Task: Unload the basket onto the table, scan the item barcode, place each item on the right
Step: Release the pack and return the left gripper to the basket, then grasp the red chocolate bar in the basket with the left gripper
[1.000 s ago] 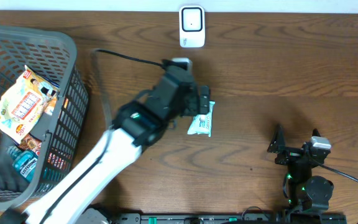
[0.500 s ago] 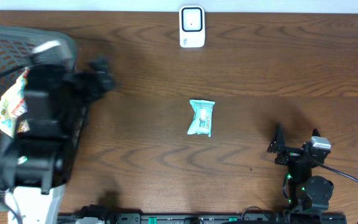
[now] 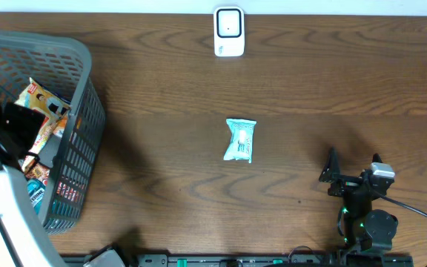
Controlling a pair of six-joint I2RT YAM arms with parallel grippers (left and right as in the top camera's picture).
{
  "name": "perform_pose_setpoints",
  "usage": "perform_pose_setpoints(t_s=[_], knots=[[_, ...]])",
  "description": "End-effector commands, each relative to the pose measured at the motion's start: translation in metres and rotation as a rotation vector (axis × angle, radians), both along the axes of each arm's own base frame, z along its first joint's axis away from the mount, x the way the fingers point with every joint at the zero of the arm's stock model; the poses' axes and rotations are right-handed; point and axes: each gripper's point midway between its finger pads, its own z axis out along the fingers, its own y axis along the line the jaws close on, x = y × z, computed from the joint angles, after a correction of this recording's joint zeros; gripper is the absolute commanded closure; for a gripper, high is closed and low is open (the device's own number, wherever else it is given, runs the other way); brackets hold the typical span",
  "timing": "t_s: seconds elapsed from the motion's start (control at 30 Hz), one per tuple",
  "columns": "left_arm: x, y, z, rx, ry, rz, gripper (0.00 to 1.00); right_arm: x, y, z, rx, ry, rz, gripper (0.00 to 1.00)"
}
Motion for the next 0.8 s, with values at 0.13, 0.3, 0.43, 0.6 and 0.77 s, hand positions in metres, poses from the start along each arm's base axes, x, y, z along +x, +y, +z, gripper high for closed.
perform_pose_setpoints(t_s=[0.13,0.3,0.43,0.6,0.77], knots=[[-0.008,0.0,-0.081,-0.306,0.202,0.099,0.02,0.0,0.0,0.0,-0.007,0.0,0.001,0.01],[-0.018,-0.007,-0.133,-0.393,0.326,0.106,0.02,0.0,0.0,0.0,-0.007,0.0,0.001,0.01],[-0.024,-0.012,-0.161,-0.413,0.354,0.104,0.02,0.0,0.0,0.0,-0.007,0.0,0.001,0.01],[-0.036,-0.019,-0.189,-0.412,0.376,0.096,0.02,0.0,0.0,0.0,-0.007,0.0,0.001,0.01],[-0.045,-0.025,-0.211,-0.411,0.378,0.096,0.02,0.0,0.0,0.0,-0.007,0.0,0.001,0.01]])
